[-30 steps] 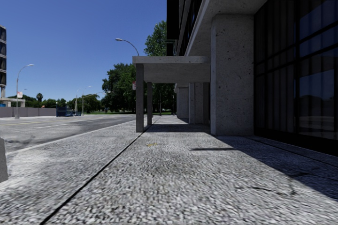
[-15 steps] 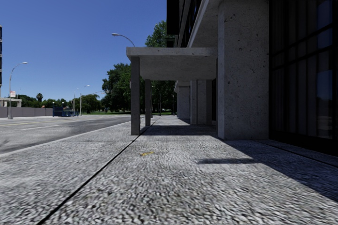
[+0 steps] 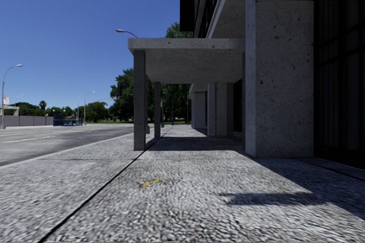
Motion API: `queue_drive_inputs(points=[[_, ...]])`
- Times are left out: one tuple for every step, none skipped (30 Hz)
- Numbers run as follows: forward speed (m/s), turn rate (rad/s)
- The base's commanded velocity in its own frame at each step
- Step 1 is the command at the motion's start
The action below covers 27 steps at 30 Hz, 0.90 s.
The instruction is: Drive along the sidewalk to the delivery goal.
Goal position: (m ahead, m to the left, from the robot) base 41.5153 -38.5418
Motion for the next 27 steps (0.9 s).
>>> queue_drive_inputs(points=[[1.87,0.00],[1.87,0.00],[1.87,0.00],[1.87,0.00],[1.87,0.00],[1.87,0.00],[1.87,0.00],[1.87,0.00],[1.87,0.00],[1.87,0.00],[1.87,0.00],[1.87,0.00],[1.87,0.00],[1.87,0.00],[1.87,0.00],[1.87,0.00],[1.87,0.00],[1.87,0.00],[1.87,0.00],[1.87,0.00],[1.87,0.00],[1.87,0.00],[1.87,0.00],[1.87,0.00],[1.87,0.00],[1.87,0.00],[1.87,0.00]])
